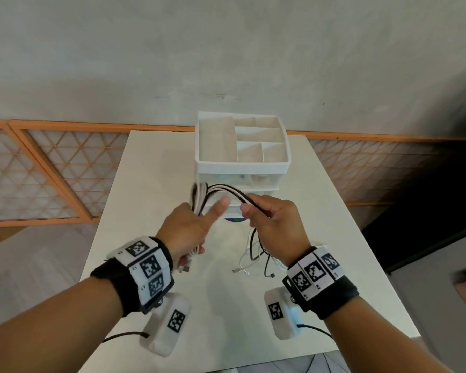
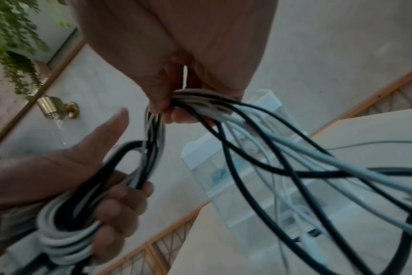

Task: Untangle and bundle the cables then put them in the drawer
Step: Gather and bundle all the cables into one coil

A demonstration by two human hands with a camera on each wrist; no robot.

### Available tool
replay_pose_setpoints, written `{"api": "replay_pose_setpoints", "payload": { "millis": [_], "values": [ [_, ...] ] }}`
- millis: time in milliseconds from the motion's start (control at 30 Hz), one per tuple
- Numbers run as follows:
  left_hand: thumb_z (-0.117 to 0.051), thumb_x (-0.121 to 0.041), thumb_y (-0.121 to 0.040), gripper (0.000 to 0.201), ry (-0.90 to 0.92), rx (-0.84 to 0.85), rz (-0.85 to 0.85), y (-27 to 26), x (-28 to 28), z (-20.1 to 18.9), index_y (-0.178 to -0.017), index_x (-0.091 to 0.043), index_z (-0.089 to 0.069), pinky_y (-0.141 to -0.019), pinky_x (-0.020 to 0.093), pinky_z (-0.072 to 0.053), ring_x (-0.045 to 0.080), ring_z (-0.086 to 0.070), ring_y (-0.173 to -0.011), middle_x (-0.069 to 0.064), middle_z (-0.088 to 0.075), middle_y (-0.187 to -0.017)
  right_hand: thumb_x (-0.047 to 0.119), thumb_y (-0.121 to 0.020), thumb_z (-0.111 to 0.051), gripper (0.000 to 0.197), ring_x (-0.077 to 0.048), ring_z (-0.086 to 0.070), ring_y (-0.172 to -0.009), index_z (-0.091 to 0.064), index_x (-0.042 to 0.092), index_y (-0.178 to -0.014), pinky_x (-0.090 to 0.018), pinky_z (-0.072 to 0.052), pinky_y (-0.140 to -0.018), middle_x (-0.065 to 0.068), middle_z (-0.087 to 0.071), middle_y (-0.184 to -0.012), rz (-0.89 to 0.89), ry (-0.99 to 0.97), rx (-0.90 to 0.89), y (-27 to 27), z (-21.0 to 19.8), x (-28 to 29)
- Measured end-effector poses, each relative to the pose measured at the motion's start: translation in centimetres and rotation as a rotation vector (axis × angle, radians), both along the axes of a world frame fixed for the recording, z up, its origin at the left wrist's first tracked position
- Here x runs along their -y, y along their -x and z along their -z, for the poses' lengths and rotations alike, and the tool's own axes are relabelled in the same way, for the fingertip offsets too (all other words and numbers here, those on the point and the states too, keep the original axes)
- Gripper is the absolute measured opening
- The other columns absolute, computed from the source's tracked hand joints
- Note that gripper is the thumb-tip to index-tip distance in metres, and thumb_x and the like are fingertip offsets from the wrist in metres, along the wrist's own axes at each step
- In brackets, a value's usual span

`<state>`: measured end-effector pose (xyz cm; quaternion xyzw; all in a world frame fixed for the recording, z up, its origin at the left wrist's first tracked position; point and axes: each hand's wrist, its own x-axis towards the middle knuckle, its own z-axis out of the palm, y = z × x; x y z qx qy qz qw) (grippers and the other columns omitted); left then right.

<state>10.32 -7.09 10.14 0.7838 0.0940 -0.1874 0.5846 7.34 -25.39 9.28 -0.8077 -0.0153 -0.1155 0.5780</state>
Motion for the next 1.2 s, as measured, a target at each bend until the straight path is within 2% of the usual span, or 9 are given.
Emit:
{"api": "replay_pose_setpoints", "payload": {
  "millis": [167,300,433,600,800,900,967,1067,1200],
  "values": [
    [-0.065,-0.089,-0.055,0.096,0.18,0.078,0.127,0.3,1.8,-0.2,-0.101,-0.004,-0.063,-0.077,0.042,-0.061,0.024,-0.07,-0.076,0.01,-0.068,-0.082,0.009,-0.092,-0.052,0.021,-0.029,-0.064,-0.07,-0.07,-0.002,-0.089,-0.046,-0.052,-0.061,-0.014,-0.066,-0.076,-0.085,0.14,0.238,0.4,-0.1,-3.5],
    [-0.071,-0.048,-0.084,0.039,0.372,0.128,-0.014,0.5,2.2,-1.5,-0.09,-0.01,-0.064,-0.057,0.031,-0.05,0.023,-0.067,-0.065,0.011,-0.066,-0.073,-0.012,-0.085,-0.054,0.024,-0.024,-0.061,-0.089,-0.067,-0.003,-0.103,-0.042,-0.054,-0.072,-0.012,-0.058,-0.101,-0.265,0.232,0.26,0.7,0.3,-3.9],
    [-0.067,-0.033,-0.083,0.024,0.404,0.108,-0.222,-0.4,1.4,-1.5,-0.083,-0.01,-0.06,-0.061,0.038,-0.046,0.026,-0.058,-0.062,0.01,-0.057,-0.069,-0.006,-0.084,-0.062,0.06,-0.017,-0.056,-0.101,-0.053,0.015,-0.14,-0.03,-0.052,-0.086,-0.006,-0.048,-0.118,-0.239,0.345,0.201,1.7,2.1,-3.0],
    [-0.061,-0.021,-0.082,0.022,0.454,0.166,-0.199,-0.3,2.0,-2.0,-0.062,-0.012,-0.061,-0.068,0.046,-0.053,0.027,-0.062,-0.062,0.011,-0.06,-0.063,0.015,-0.088,-0.072,0.05,-0.007,-0.063,-0.104,-0.041,0.018,-0.126,-0.026,-0.051,-0.092,0.006,-0.066,-0.113,-0.223,0.259,-0.086,1.5,2.0,-3.1],
    [-0.06,-0.012,-0.096,0.02,0.559,0.271,-0.113,-0.9,1.2,-3.5,-0.076,-0.009,-0.057,-0.064,0.038,-0.05,0.026,-0.056,-0.055,0.008,-0.052,-0.059,0.022,-0.093,-0.067,0.014,-0.017,-0.065,-0.079,-0.072,0.014,-0.103,-0.03,-0.051,-0.076,-0.001,-0.075,-0.087,-0.125,0.428,-0.07,0.1,4.1,-1.2],
    [-0.059,-0.018,-0.098,0.026,0.546,0.328,-0.006,-1.3,-0.2,-4.1,-0.075,-0.008,-0.055,-0.061,0.035,-0.052,0.027,-0.056,-0.059,0.007,-0.051,-0.059,0.029,-0.093,-0.069,0.013,-0.013,-0.062,-0.08,-0.075,0.02,-0.1,-0.015,-0.041,-0.072,0.006,-0.069,-0.083,-0.036,0.506,-0.226,-0.4,5.6,1.5],
    [-0.058,-0.019,-0.099,0.026,0.498,0.373,0.051,-1.3,-0.9,-4.3,-0.076,-0.009,-0.055,-0.059,0.033,-0.052,0.027,-0.057,-0.062,0.007,-0.051,-0.061,0.039,-0.089,-0.071,0.026,-0.016,-0.064,-0.101,-0.073,0.025,-0.111,-0.008,-0.038,-0.079,0.005,-0.069,-0.103,0.02,0.523,-0.335,-0.8,5.7,3.1],
    [-0.057,-0.018,-0.099,0.016,0.439,0.467,0.088,-1.4,-1.4,-4.5,-0.085,-0.012,-0.059,-0.069,0.036,-0.052,0.025,-0.059,-0.064,0.005,-0.054,-0.062,0.052,-0.079,-0.078,0.07,-0.016,-0.046,-0.135,-0.051,0.033,-0.141,-0.03,-0.036,-0.112,0.005,-0.049,-0.145,-0.037,0.597,-0.449,-0.7,4.8,4.2],
    [-0.061,-0.025,-0.094,0.014,0.398,0.54,0.175,-1.7,-1.1,-5.0,-0.088,-0.012,-0.062,-0.073,0.038,-0.053,0.025,-0.061,-0.066,0.003,-0.057,-0.063,0.052,-0.065,-0.088,0.102,-0.008,-0.041,-0.134,-0.034,0.039,-0.15,-0.03,-0.035,-0.112,0.015,-0.035,-0.152,-0.227,0.488,-0.308,-0.2,0.7,2.5]
  ]
}}
